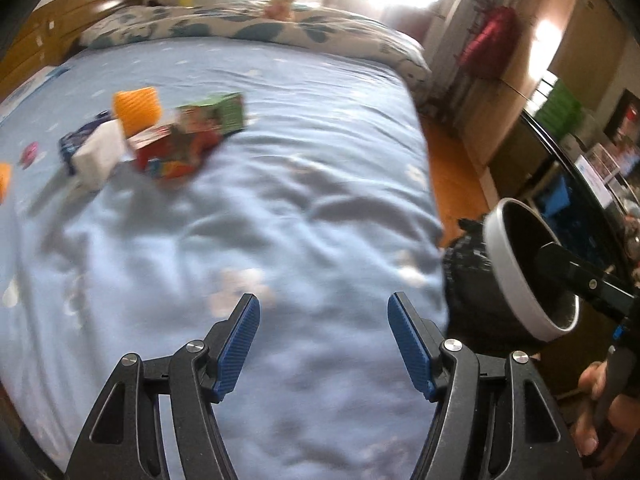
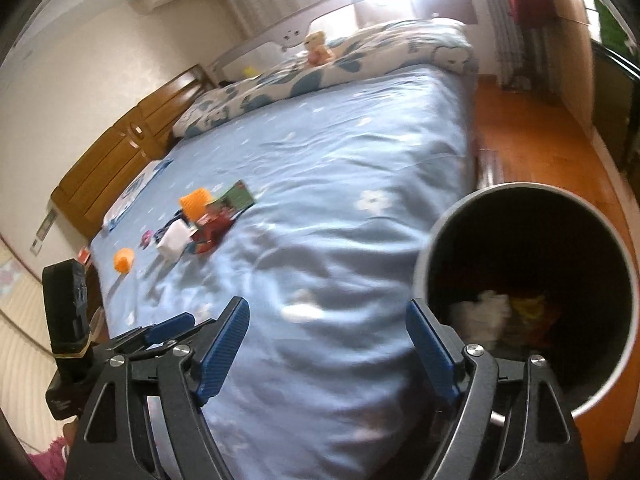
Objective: Collect trash
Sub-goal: 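Move both open tools back toward the remaining items on the bed, then grasp the white foam block with left tool while right tool grasps red-orange wrapper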
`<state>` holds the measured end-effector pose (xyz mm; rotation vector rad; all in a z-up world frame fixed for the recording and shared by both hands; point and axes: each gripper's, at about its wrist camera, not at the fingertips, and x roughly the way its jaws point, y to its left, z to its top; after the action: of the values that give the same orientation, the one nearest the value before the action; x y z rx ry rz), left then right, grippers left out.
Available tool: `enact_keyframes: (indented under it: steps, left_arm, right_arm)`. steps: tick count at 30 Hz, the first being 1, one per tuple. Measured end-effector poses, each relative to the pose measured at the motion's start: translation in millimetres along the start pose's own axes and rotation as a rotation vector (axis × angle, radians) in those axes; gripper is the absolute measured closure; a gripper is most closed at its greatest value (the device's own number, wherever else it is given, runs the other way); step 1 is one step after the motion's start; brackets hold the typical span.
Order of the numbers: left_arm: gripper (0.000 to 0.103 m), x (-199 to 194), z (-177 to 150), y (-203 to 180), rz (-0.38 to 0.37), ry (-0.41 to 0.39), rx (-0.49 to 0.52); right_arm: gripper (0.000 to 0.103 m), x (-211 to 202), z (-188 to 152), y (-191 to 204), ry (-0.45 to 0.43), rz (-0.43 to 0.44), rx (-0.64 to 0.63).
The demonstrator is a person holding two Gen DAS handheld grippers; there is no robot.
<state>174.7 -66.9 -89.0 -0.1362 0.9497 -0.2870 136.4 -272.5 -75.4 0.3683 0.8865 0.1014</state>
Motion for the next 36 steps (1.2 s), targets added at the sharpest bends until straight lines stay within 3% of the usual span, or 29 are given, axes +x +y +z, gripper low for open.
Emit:
enact_keyframes:
  steps: [17, 30, 36]
  left_arm:
    - [0.037, -32, 0, 85, 0.145, -0.04, -0.167]
    - [0.037, -13, 34, 152, 0.228, -0.048, -0.23]
    - [0.037, 9, 55, 178, 0.231, -0.056, -0.247]
  right_arm:
    - [0.021, 86, 3, 75, 0.108, 0.112, -0.051]
    - [0.021, 145, 21, 118, 0.11, 0.14, -0.097]
    - [0.021, 175, 34, 127, 0.114, 0.158, -0.049]
